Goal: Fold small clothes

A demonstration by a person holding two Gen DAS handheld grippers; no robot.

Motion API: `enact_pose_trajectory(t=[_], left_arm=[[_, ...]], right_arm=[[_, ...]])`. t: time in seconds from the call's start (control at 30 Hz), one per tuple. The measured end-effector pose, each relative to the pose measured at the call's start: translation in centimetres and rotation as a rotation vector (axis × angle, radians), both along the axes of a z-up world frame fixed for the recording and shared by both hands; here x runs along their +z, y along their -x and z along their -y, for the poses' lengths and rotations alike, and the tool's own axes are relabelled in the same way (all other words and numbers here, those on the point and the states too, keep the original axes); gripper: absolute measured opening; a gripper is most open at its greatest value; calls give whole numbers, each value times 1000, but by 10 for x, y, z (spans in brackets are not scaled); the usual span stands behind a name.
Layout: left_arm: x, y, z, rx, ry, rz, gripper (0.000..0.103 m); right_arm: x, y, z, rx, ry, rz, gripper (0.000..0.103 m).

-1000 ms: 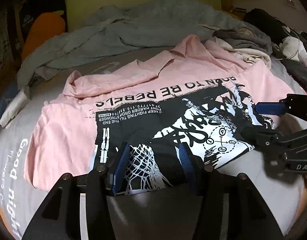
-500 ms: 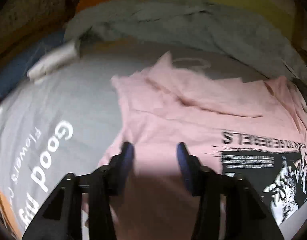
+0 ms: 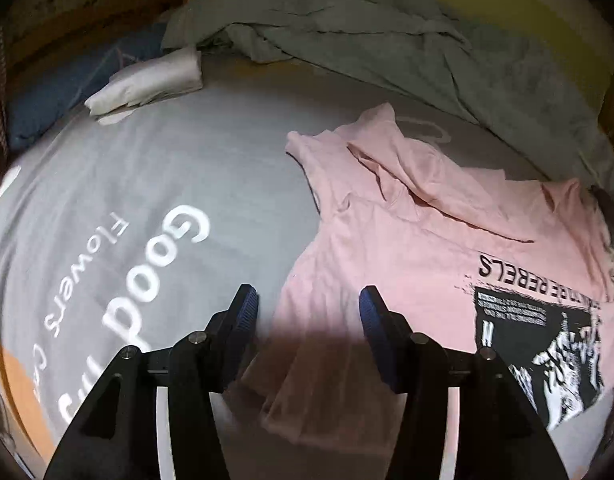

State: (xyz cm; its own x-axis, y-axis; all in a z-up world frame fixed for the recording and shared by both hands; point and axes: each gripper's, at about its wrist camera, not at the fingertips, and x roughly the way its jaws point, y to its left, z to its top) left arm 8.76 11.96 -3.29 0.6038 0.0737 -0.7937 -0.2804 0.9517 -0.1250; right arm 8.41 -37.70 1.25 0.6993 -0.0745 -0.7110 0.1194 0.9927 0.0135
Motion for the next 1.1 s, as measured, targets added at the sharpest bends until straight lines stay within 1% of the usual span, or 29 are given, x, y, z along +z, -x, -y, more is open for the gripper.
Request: enact_pose_trajectory(t=[0.03,0.07,0.17,0.2,0.23,0.3,0.33,0.37,0.43,0.47,0.5,0.53,0.57,0.6,0.63,0.7,0.73,0.8,0.87,0.93,0.97,1.0,1.03,1.07,1.1], left_arm=[[1,4,-1,-3,22,-7,54],[2,4,-1,-9,52,-15,55],[-4,22,-6,-32,165,-37,57],[-7,29,-5,-35,181,-37,57],[-7,34,-3,-43,178,-32,58],[-6,36,5,-71,147,-33,58],[-6,36,8,-75,132,-38,58],[-6,35,9,-75,120,-35,57],[-8,34,14,-78,75,-29,47],[-8,32,16,-83,52,-25,33],[-9,29,16,-87,47,-21,15],[-8,28,16,-97,70,-17,9],[-6,30,16,-90,85,-19,9],[0,37,15,-67,82,-9,8],[7,46,15,-62,91,11,8],[20,68,19,-78,85,51,8],[23,80,18,-80,98,48,8],[21,105,12,-77,136,11,9],[15,127,6,-78,137,-28,9],[3,138,6,-84,98,-84,10],[-3,141,7,-77,64,-111,16],[-6,142,9,-81,34,-116,20],[-6,138,13,-88,9,-115,22],[-2,135,15,-87,-7,-115,25],[6,133,17,-90,-19,-102,31]], right_arm=[[5,5,2,19,-49,3,61],[8,9,2,28,-72,5,61],[15,31,2,29,-149,30,61],[16,36,3,24,-168,34,61],[14,43,4,12,-203,29,61],[5,56,8,-5,-278,2,61],[-4,62,10,-20,-305,-21,61],[-10,64,11,-28,-309,-39,61],[-21,64,10,-35,-321,-68,61],[-25,60,8,-28,-308,-76,61],[-28,57,6,-20,-292,-81,58],[-29,55,6,-16,-283,-77,41],[-29,56,6,-5,-295,-74,28],[-29,55,8,19,-325,-81,10],[-28,56,9,29,-341,-90,10],[-18,68,8,29,-273,-52,9],[-9,81,5,29,-229,-22,9],[4,100,3,30,-199,-8,9],[11,129,-7,26,-118,-50,9],[8,154,-22,56,-31,-103,9],[2,163,-25,57,-19,-134,9],[-9,168,-29,54,-8,-174,9],[-15,170,-30,46,12,-186,10],[-21,170,-32,35,39,-183,13],[-23,168,-32,18,54,-184,21]])
